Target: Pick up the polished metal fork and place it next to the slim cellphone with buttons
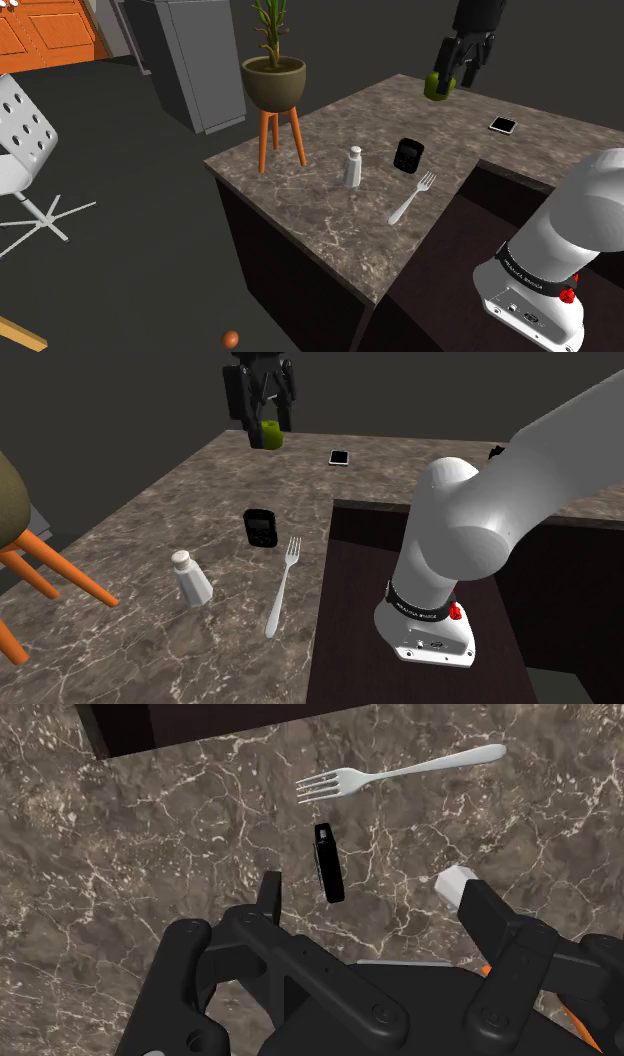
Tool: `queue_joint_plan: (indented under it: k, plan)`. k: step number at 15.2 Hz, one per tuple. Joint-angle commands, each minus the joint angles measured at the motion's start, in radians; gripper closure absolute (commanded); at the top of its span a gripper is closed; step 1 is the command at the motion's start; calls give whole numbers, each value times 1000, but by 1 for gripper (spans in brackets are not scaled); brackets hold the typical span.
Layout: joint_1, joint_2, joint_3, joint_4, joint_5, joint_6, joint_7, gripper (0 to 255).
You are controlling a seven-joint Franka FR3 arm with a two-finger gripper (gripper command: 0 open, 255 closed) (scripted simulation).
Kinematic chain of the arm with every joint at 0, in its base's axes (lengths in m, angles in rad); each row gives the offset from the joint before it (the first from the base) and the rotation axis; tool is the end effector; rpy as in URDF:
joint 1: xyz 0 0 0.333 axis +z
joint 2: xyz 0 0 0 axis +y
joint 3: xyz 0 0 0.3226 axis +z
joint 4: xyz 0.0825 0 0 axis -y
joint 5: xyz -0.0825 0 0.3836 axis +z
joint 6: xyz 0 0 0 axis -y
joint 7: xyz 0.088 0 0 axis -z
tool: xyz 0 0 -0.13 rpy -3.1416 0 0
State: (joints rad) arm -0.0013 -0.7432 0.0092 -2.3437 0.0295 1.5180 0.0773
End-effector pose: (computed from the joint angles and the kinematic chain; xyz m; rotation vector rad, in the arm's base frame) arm 0.3053 0.0071 0.5606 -3.1170 0.1119 0.1302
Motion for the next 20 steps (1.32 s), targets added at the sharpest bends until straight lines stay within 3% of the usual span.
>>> queue_joint_plan:
  k: [1, 9, 17, 20]
  plan:
    - [0, 0, 0, 0, 0, 0, 0, 0]
    - [-166, -179, 182, -362, 126, 259, 575, 0]
    - [-263, -216, 475, -615, 346, 537, 1182, 0]
    - [-264, -192, 501, -640, 368, 587, 1204, 0]
